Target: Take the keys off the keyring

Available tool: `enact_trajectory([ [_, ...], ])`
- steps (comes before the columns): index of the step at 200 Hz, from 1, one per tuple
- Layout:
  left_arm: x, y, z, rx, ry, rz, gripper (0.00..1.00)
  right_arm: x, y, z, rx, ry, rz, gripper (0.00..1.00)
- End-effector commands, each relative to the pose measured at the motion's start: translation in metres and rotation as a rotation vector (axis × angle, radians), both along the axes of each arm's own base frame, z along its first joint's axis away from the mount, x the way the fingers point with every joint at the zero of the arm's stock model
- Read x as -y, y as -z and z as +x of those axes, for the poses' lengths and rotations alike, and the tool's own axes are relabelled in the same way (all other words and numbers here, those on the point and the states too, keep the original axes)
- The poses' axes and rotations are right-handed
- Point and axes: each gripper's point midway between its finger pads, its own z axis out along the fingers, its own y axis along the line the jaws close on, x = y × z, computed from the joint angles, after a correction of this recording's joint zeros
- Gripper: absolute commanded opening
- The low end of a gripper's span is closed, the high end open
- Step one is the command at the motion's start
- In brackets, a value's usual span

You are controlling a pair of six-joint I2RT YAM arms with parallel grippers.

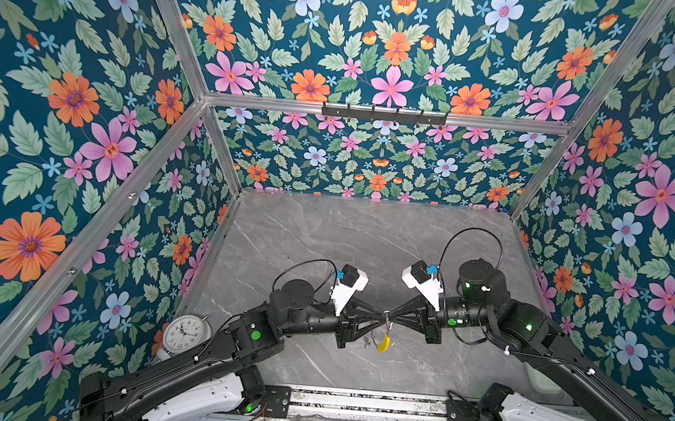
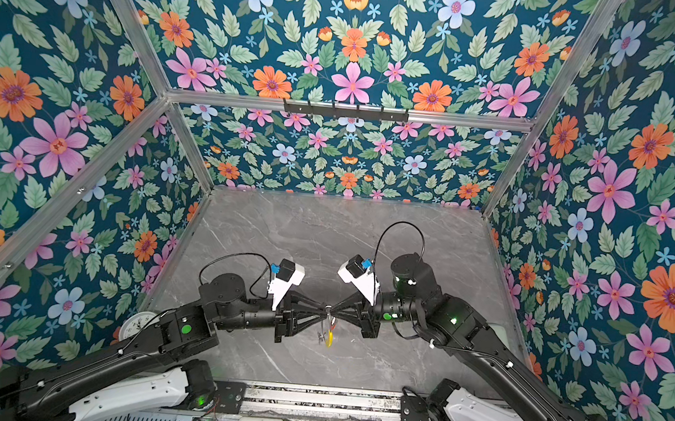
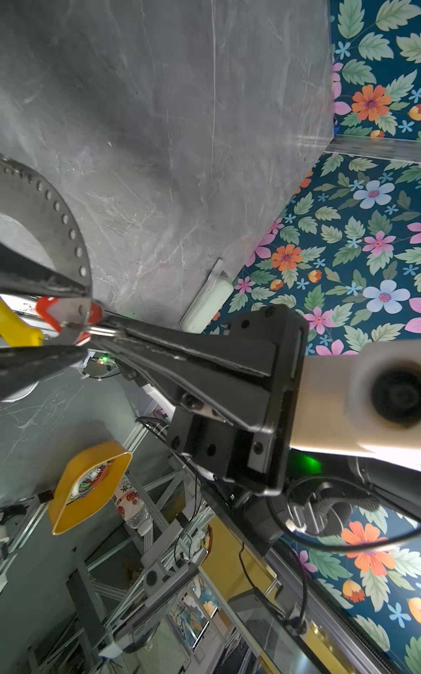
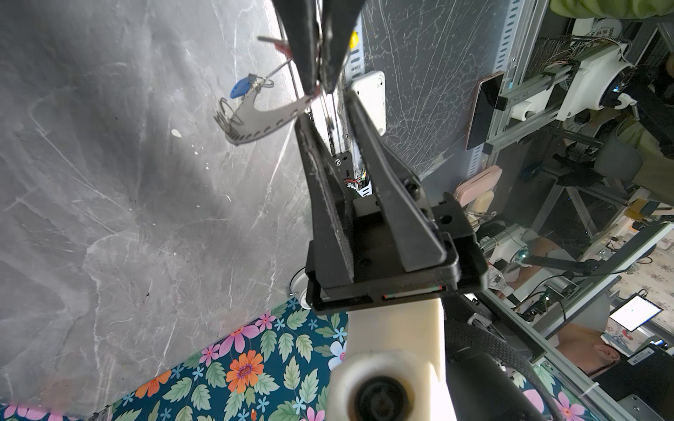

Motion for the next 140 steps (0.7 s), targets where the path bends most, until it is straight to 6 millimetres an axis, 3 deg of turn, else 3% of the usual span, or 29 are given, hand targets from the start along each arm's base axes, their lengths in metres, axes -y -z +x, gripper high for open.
enact_trajectory([
  [1,0.002,-0.006,-0.004,0.024,0.031,-0.014,0.22,0.001,0.001,-0.001,0.012,-0.011,-0.012,0.00],
  [110,0.013,-0.007,-0.008,0.017,0.088,-0.012,0.12,0.002,0.009,0.003,0.015,0.004,-0.048,0.00],
  [129,0.013,-0.008,-0.007,0.021,0.083,-0.016,0.00,0.002,0.007,0.003,0.017,0.004,-0.043,0.00],
  [140,0.012,-0.010,-0.004,0.033,0.066,-0.032,0.00,0.001,0.006,0.004,0.016,0.010,-0.034,0.00],
])
